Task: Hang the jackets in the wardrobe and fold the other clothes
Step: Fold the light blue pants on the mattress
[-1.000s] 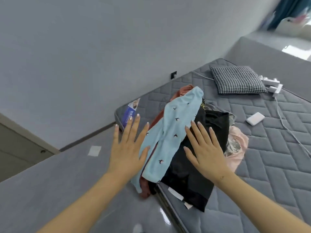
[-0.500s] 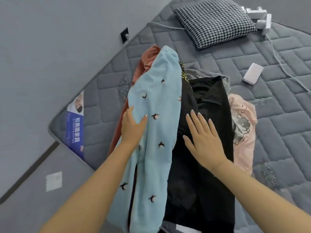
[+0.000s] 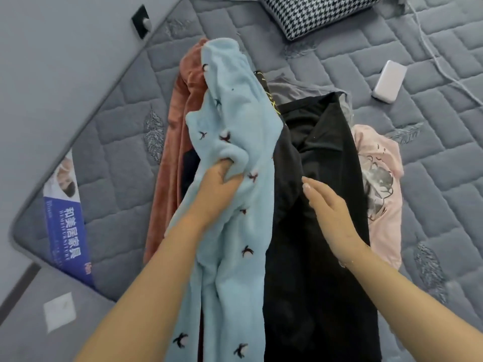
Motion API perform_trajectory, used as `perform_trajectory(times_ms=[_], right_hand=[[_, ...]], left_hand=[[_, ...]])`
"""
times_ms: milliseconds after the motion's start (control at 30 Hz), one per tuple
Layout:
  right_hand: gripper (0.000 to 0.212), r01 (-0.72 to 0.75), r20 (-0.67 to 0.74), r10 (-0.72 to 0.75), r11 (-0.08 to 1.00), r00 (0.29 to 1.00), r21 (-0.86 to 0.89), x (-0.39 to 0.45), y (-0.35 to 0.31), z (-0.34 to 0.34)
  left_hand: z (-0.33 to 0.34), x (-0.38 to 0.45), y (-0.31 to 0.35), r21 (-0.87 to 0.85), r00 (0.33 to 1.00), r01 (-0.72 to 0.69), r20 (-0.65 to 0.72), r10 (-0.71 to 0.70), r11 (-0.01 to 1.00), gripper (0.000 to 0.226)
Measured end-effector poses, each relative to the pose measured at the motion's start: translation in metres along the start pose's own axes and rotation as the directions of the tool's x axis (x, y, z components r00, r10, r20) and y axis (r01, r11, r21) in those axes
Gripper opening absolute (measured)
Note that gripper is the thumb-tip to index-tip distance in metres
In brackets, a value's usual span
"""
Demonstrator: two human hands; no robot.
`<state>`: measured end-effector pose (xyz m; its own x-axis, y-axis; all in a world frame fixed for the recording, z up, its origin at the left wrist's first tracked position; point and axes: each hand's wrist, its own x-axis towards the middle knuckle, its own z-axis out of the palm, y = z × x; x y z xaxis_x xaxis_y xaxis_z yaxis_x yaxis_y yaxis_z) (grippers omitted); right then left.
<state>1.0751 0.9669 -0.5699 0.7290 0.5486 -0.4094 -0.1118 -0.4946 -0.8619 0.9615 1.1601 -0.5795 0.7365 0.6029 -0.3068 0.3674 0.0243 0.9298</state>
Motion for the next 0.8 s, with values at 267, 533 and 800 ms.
perform_trajectory(times_ms=[267,533,800], right_hand=[[0.061,0.034,0.063,-0.021,0.975,0.998,-0.218,0.036,-0.033,0.016],[0.023,-0.265,0.13,0.238,0.722,0.963,0.639,-0.015,0.039,-0.046],[0.046,-0.577,0.207,0.676,0.383,0.707,0.721,-0.156,0.155,-0.093]], left_hand=[[0.057,-0.089,0.001,0.074,0.924,0.145,0.348,-0.162,0.987,0.016],[0.017,-0.09,-0.008,-0.246,0.973,0.213,-0.032,-0.227,0.946,0.025],[0.065,-0.005,-0.002,-0.014,0.922,0.312,-0.238,-0.306,0.95,0.069]])
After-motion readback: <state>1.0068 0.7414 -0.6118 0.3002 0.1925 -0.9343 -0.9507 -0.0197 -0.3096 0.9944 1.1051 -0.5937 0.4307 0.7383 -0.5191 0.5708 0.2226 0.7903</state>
